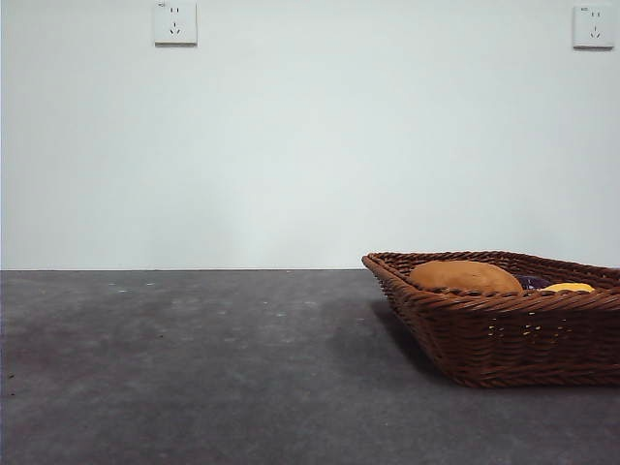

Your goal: Help me put the vegetables on the table into the basket

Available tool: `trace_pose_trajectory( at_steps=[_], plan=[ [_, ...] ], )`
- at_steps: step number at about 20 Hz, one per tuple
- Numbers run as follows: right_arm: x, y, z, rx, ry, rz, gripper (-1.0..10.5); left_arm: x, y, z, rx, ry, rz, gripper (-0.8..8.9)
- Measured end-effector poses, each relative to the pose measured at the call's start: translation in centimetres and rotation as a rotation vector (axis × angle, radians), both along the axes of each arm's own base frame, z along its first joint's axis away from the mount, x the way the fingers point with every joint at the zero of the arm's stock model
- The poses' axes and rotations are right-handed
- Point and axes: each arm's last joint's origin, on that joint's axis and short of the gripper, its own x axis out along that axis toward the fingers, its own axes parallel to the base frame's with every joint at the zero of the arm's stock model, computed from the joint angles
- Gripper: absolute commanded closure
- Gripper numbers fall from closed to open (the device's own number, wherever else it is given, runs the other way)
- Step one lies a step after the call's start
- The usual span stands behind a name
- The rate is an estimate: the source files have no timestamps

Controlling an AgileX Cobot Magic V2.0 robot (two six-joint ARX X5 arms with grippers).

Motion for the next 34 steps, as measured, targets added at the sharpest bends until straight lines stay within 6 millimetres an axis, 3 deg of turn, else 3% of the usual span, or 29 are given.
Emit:
trace_pose_trajectory(
  at_steps=[5,12,25,34],
  plan=[
    [-4.3,0.2,1.4,0.009,-0.147,0.015,9.6,0.1,0.0,0.0,0.001,0.002,0.000,8.18],
    [-5.4,0.3,1.6,0.035,-0.161,-0.014,9.5,0.1,0.0,0.0,0.002,0.003,0.000,8.17],
    [-1.5,0.1,0.6,0.041,-0.026,-0.027,9.5,3.1,-1.6,-0.8,0.044,0.090,0.000,8.17],
    [0.3,0.0,-0.1,0.045,0.039,-0.031,9.5,2.5,-1.2,-0.6,0.035,0.070,0.000,8.17]
  ],
)
